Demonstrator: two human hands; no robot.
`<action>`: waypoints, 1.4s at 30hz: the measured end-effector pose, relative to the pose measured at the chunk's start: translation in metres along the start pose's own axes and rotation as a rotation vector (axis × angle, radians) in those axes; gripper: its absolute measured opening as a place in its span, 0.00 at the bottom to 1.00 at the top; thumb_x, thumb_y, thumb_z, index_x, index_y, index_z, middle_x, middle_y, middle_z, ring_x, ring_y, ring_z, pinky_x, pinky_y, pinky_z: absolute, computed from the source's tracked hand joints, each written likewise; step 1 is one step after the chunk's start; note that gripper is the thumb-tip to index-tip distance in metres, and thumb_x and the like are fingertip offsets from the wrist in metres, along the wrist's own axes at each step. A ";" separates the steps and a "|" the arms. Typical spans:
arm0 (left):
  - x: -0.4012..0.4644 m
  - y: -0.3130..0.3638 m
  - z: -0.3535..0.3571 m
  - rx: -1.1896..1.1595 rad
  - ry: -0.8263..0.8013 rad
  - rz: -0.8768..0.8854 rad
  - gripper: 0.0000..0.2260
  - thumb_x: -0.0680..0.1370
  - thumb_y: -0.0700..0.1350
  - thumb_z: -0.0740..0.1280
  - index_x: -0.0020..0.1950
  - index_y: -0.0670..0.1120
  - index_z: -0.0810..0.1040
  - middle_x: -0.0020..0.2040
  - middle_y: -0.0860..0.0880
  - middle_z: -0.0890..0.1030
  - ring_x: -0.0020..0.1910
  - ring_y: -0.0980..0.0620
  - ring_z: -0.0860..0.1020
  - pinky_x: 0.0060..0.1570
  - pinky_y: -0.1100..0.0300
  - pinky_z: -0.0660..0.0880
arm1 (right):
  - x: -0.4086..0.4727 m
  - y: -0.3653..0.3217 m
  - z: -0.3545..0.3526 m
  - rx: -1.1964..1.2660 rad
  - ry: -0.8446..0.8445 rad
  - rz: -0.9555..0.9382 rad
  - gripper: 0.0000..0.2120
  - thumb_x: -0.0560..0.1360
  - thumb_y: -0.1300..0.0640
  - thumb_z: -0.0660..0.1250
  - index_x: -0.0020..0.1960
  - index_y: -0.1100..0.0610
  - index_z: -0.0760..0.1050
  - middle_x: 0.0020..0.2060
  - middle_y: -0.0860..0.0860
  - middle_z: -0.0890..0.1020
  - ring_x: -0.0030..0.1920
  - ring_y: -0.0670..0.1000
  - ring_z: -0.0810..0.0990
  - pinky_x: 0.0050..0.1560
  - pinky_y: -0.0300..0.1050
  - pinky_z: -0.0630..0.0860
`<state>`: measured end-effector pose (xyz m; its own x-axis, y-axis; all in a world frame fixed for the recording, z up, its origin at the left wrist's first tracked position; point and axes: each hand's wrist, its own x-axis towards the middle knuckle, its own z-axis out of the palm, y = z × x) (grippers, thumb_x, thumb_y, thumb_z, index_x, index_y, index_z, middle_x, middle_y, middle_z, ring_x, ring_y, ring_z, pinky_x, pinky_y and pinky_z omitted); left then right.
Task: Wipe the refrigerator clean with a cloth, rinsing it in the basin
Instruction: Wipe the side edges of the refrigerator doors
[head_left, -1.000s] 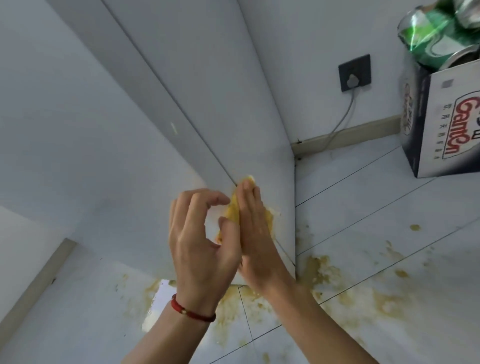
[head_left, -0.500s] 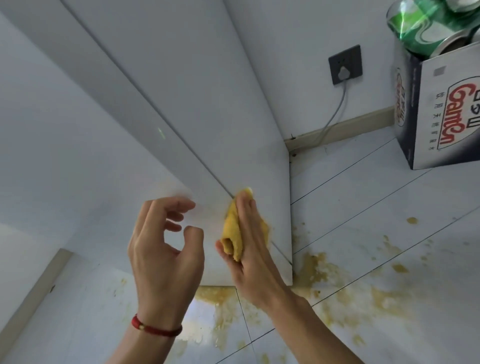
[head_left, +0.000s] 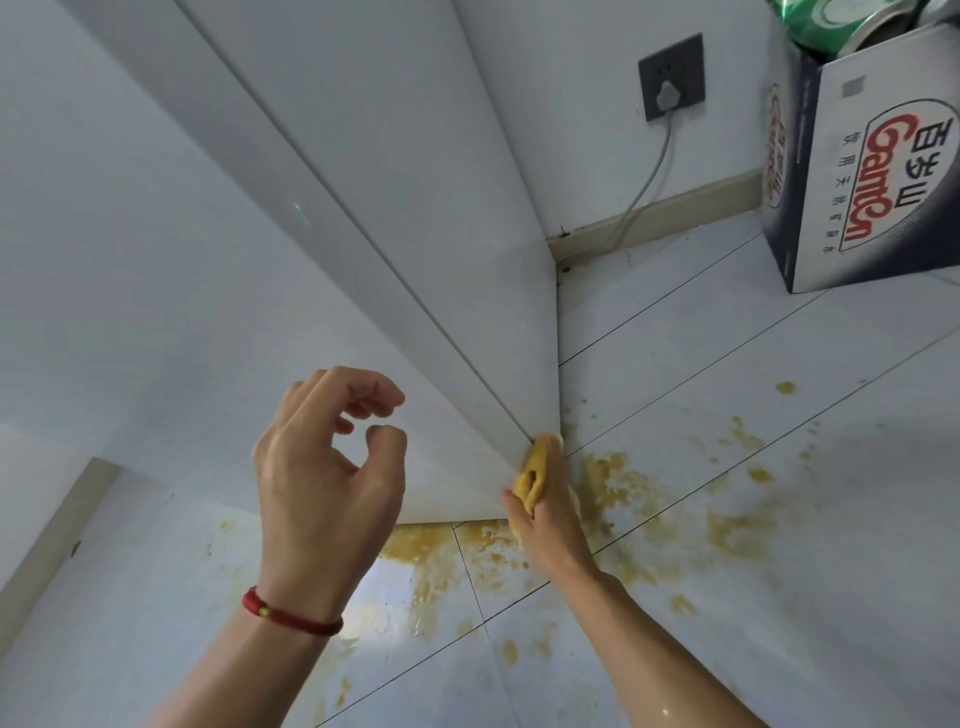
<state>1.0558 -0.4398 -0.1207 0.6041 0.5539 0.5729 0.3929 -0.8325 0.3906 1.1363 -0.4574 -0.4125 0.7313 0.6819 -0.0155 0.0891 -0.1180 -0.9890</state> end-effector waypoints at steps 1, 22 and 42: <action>-0.001 0.000 -0.001 0.000 -0.008 0.006 0.12 0.67 0.35 0.63 0.43 0.51 0.80 0.41 0.58 0.80 0.45 0.55 0.77 0.46 0.66 0.72 | -0.001 0.008 0.002 -0.100 -0.007 0.056 0.42 0.84 0.54 0.65 0.84 0.52 0.37 0.84 0.55 0.50 0.82 0.60 0.59 0.79 0.55 0.63; 0.007 -0.013 -0.030 -0.097 -0.036 -0.096 0.16 0.69 0.35 0.64 0.44 0.56 0.81 0.41 0.59 0.82 0.44 0.55 0.81 0.40 0.72 0.73 | -0.009 -0.018 0.029 -0.167 0.295 0.310 0.29 0.68 0.79 0.61 0.66 0.63 0.68 0.56 0.54 0.73 0.55 0.60 0.82 0.52 0.50 0.81; 0.010 -0.006 -0.029 -0.139 -0.062 -0.268 0.14 0.68 0.40 0.63 0.43 0.58 0.82 0.39 0.54 0.82 0.41 0.51 0.80 0.46 0.45 0.81 | -0.038 -0.039 0.007 1.038 0.146 0.839 0.11 0.69 0.73 0.67 0.46 0.61 0.71 0.38 0.61 0.75 0.34 0.56 0.74 0.27 0.39 0.69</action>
<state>1.0394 -0.4292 -0.0965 0.5346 0.7484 0.3925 0.4480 -0.6448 0.6193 1.1004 -0.4739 -0.3738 0.3824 0.5838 -0.7162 -0.9214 0.1832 -0.3427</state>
